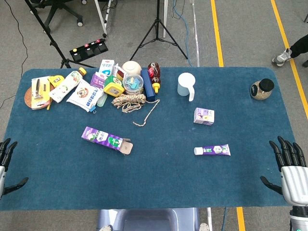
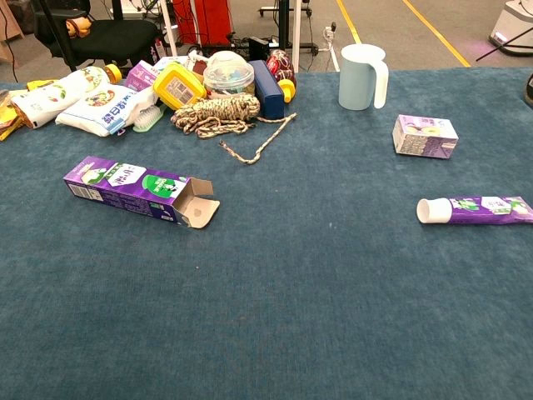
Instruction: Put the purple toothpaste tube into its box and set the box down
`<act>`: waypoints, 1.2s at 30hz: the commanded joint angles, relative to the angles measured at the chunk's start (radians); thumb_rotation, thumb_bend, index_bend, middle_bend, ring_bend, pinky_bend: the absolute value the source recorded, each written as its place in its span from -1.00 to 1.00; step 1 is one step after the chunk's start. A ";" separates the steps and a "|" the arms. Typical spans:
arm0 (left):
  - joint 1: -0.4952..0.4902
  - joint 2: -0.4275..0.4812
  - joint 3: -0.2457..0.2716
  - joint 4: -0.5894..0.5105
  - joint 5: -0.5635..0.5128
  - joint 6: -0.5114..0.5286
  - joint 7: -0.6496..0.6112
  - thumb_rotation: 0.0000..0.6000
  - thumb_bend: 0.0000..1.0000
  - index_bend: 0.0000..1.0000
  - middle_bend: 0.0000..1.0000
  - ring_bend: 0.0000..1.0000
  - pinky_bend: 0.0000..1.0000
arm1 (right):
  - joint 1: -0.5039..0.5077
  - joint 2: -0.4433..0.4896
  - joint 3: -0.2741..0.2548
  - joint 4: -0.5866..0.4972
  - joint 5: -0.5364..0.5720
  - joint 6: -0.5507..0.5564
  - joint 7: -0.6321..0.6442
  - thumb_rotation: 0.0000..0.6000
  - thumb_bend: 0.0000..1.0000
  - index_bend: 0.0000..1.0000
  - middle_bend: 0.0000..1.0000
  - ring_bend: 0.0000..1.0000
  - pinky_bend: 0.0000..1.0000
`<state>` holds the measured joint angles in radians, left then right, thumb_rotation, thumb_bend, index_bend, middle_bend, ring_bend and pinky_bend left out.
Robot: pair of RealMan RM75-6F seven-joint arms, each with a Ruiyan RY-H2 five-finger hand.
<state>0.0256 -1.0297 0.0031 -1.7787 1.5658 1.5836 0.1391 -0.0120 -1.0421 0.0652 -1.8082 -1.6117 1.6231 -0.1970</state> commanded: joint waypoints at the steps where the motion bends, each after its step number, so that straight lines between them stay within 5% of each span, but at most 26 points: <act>1: 0.001 0.001 0.001 -0.001 0.001 0.001 -0.001 1.00 -0.91 -1.00 -1.00 -1.00 -0.72 | 0.000 0.001 0.000 -0.001 0.000 0.000 0.001 1.00 -1.00 -0.89 -1.00 -1.00 -1.00; 20: -0.005 0.000 0.000 -0.012 0.002 -0.005 0.001 1.00 -0.90 -1.00 -1.00 -1.00 -0.72 | 0.054 -0.064 0.015 0.071 -0.011 -0.056 0.005 1.00 -1.00 -0.86 -0.98 -1.00 -1.00; 27: 0.002 0.010 0.003 -0.009 0.013 0.008 -0.026 1.00 -0.91 -1.00 -1.00 -1.00 -0.72 | 0.164 -0.096 0.049 0.165 0.121 -0.278 0.055 1.00 -1.00 -0.78 -0.88 -0.93 -0.93; 36: 0.000 0.015 0.003 -0.014 0.009 0.004 -0.038 1.00 -0.90 -1.00 -1.00 -1.00 -0.72 | 0.304 -0.139 0.098 0.273 0.215 -0.486 0.158 1.00 -0.97 -0.56 -0.67 -0.71 -0.54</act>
<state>0.0255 -1.0144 0.0057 -1.7926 1.5751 1.5870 0.1007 0.2542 -1.1598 0.1436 -1.5686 -1.4309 1.1816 -0.0702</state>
